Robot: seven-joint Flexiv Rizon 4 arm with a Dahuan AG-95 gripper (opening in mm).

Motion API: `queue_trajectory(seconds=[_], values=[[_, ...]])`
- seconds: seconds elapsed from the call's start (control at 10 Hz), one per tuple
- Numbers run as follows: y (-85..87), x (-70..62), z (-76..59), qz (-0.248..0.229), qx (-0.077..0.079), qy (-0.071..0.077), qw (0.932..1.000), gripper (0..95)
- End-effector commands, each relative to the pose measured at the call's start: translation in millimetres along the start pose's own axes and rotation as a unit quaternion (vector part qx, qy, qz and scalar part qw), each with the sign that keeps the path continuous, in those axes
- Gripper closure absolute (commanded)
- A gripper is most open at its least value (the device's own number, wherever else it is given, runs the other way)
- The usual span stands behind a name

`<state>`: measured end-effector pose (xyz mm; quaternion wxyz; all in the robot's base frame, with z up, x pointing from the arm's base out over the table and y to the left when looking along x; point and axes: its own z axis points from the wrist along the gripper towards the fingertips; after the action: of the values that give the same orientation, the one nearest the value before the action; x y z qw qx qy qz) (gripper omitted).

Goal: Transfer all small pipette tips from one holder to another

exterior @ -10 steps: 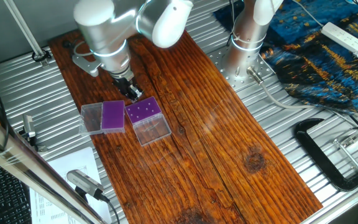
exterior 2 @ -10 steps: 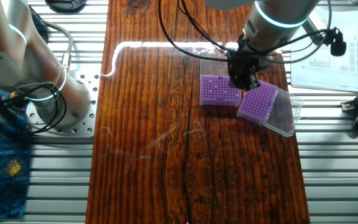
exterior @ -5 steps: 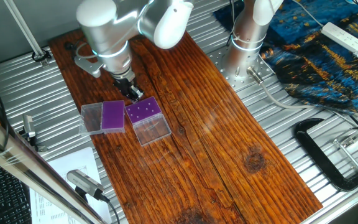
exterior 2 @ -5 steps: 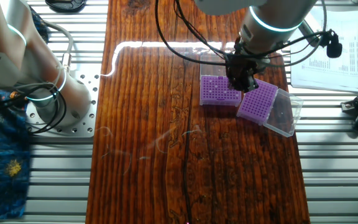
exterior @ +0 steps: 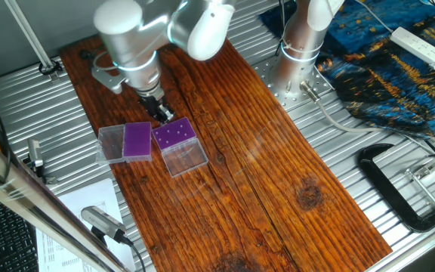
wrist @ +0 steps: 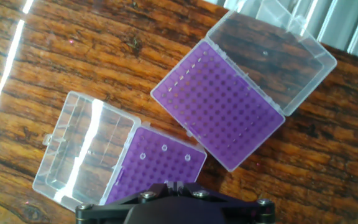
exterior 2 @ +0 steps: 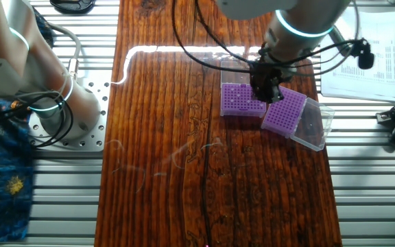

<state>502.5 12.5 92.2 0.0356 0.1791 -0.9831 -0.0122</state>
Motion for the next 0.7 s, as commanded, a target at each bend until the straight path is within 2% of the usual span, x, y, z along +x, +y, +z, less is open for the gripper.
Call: queue_trajectory(seconds=[0.1,0.2,0.4,0.5,0.7], values=[[3.9,15.0,8.0,0.003,0.002,-0.015,0.9999,95.0],[10.7,24.6,13.6,0.006,0.002,-0.013,0.9999,95.0],[21.1,30.0,19.2,0.008,0.002,-0.014,0.9999,95.0],[26.3,30.6,21.4,0.011,0.003,-0.015,0.9998,76.0],[27.6,29.9,23.4,0.008,0.003,-0.018,0.9998,76.0]])
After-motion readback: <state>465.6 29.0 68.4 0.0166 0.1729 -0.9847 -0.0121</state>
